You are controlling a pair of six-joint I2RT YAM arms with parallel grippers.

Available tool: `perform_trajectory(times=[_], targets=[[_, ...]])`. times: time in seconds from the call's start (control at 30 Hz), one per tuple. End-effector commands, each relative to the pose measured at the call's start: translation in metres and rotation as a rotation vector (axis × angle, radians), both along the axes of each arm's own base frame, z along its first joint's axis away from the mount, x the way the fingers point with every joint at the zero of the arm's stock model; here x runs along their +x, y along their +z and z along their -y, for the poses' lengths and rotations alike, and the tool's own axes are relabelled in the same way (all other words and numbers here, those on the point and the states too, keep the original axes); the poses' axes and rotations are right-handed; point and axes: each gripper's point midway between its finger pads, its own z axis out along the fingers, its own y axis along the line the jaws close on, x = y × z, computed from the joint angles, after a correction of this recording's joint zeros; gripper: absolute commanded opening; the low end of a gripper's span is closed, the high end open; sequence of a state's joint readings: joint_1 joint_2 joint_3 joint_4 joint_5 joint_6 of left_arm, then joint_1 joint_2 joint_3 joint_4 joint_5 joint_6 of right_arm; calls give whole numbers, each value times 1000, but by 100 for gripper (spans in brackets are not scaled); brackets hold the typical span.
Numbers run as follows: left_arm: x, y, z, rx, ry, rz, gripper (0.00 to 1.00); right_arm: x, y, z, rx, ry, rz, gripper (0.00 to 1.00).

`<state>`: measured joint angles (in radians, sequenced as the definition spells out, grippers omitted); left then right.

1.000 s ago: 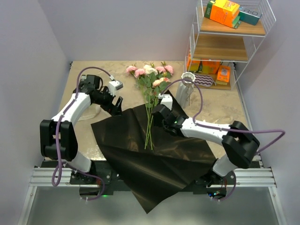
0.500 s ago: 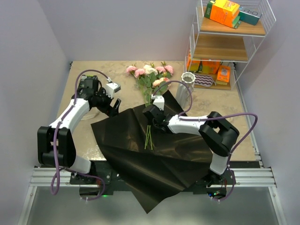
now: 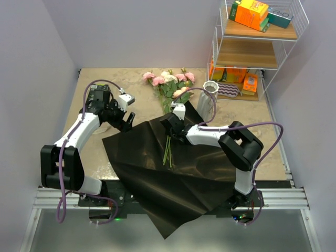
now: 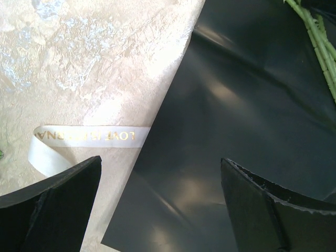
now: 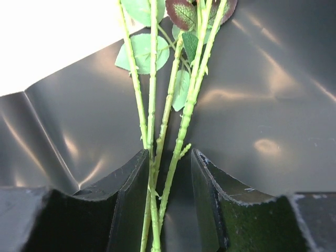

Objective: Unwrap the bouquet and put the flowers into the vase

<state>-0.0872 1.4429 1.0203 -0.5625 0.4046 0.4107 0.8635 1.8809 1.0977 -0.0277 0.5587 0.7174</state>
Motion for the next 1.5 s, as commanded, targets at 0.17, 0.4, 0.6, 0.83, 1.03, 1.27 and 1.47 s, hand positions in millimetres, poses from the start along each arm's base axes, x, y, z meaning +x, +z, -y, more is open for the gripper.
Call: perform_trajectory(times=[0.17,0.4,0.6,0.83,1.03,1.27,1.47], targets=[[3,8,-1,5,-11,57,99,12,16,-1,63,-32,46,43],[2,7,-2,7,-8,61,99,12,37,-4,102,-1,88,47],[3,8,-1,5,-7,65,99,15,51,-1,124,-11,118,47],[3,9,-2,7,-4,71,99,24,43,10,112,-43,96,46],[5,13,-3,10,-1,84,99,28,22,13,97,-56,56,44],[5,12,-3,12,-1,85,99,31,11,8,84,-44,39,43],[5,11,-4,13,1,85,99,32,1,10,66,-54,25,38]])
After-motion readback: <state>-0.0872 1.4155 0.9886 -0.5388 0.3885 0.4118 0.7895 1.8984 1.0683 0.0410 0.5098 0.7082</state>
